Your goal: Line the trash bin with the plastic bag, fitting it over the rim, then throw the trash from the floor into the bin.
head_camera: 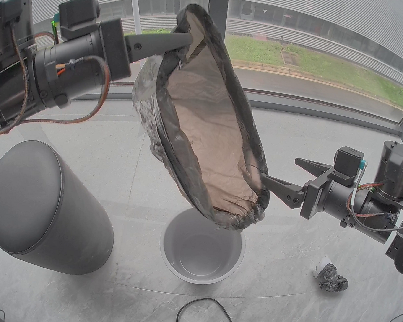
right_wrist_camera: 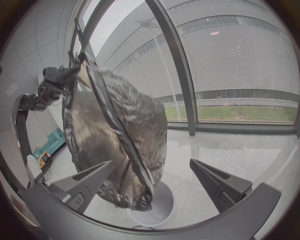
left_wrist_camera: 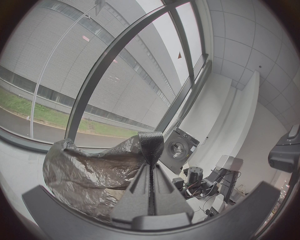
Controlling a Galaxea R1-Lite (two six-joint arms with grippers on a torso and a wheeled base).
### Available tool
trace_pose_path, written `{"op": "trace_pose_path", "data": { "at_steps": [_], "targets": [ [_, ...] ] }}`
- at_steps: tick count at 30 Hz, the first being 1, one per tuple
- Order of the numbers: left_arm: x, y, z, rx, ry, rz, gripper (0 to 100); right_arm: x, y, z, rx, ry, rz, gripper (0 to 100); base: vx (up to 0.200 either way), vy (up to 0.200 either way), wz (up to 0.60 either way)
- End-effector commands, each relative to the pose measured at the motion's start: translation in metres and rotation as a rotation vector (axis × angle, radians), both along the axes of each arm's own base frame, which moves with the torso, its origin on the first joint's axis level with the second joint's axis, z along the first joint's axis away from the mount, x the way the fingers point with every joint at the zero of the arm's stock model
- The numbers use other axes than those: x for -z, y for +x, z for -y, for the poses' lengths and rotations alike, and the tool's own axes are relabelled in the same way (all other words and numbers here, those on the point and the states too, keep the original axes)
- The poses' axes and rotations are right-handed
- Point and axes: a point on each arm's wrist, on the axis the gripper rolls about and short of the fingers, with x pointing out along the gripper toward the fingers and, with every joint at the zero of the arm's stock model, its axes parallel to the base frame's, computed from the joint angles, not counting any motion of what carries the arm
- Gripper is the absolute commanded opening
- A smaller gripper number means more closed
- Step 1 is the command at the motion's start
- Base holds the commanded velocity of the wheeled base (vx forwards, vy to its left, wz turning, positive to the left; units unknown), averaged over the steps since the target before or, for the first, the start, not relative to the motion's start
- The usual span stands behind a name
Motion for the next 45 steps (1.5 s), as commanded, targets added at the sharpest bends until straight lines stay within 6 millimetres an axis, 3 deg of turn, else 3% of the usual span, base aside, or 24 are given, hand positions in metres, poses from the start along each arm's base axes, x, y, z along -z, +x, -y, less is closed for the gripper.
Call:
{"op": "trace_pose_path", "data": {
  "at_steps": [1,12,22,25,34,45],
  "targets": [
    [-0.012,0.004,0.003,0.022,-0.018,0.036,0,0.012,0.019,-0.010,-0.005,-0.021,-0.036,100,0.000,0.000,0.00],
    [-0.012,0.001,0.011,0.076,-0.015,0.037,0,0.013,0.040,-0.027,-0.014,-0.018,-0.030,100,0.000,0.000,0.00],
    [-0.018,0.004,0.012,0.071,-0.026,0.051,0,0.023,0.028,-0.048,-0.134,-0.032,-0.056,100,0.000,0.000,0.00],
    [-0.021,0.004,0.012,0.073,-0.032,0.063,0,0.024,0.035,-0.052,-0.128,-0.033,-0.055,100,0.000,0.000,0.00],
    [-0.027,-0.002,0.013,0.091,-0.045,0.074,0,0.025,0.093,-0.052,0.056,-0.017,-0.017,100,0.000,0.000,0.00],
    [-0.026,-0.004,0.018,0.109,-0.045,0.073,0,0.026,0.100,-0.045,0.095,-0.016,-0.019,100,0.000,0.000,0.00]
  ]
}}
